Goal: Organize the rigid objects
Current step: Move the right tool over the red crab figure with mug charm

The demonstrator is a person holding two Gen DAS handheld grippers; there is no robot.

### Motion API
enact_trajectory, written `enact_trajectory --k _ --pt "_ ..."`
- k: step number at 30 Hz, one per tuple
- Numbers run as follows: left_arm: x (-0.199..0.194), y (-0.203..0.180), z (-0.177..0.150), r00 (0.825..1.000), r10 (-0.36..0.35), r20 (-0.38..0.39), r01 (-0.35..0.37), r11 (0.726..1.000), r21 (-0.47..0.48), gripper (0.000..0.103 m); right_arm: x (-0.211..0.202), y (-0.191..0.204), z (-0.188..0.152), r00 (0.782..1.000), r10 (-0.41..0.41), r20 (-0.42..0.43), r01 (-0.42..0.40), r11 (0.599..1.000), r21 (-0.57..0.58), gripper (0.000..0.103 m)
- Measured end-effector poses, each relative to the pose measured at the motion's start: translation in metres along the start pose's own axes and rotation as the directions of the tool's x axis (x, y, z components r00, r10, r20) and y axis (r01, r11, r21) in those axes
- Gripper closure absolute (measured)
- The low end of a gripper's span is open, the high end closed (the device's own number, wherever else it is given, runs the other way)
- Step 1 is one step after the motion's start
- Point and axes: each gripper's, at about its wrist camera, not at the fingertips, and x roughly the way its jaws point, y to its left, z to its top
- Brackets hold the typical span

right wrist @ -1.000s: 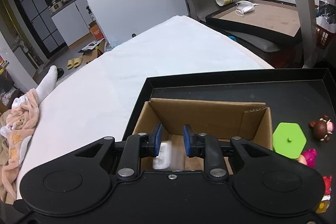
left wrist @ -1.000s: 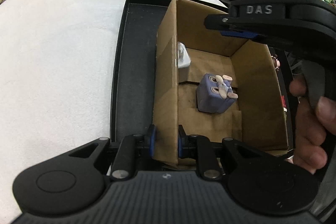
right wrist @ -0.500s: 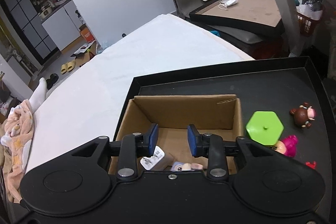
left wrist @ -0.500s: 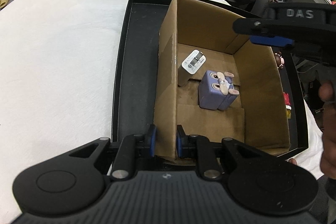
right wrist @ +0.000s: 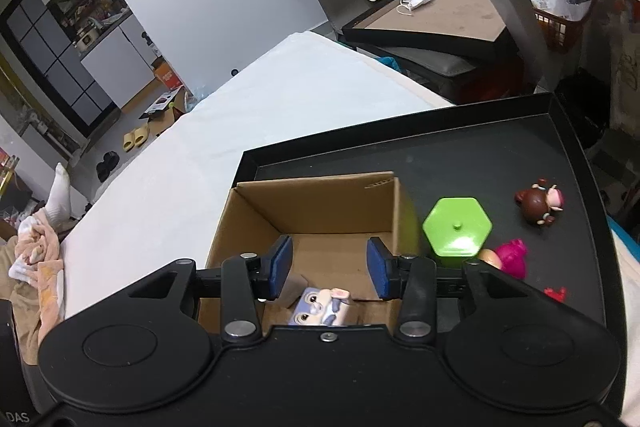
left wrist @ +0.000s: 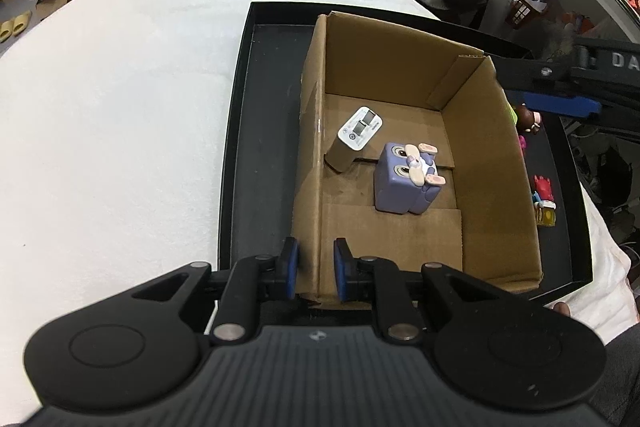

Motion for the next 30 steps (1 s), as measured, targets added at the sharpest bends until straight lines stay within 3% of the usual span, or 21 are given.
enact_trajectory --k 4,16,30 --pt "-0.001 0.002 0.001 1.0 0.0 -0.001 0.0 1.0 -0.016 0.088 -0.01 -0.013 -0.001 1.0 0.006 0.001 -0.006 1.0 0.02 0.053" --pt "-0.004 -0.006 -0.001 0.999 0.042 0.009 -0.042 0.999 -0.004 0.088 -0.029 -0.051 -0.009 0.998 -0.052 -0.04 0.054 0.998 0.041 0.043" --pt "-0.008 -0.008 -0.002 0.998 0.06 0.02 -0.059 0.998 -0.012 0.09 -0.034 -0.1 -0.019 0.991 -0.098 -0.089 0.106 0.991 0.081 0.041"
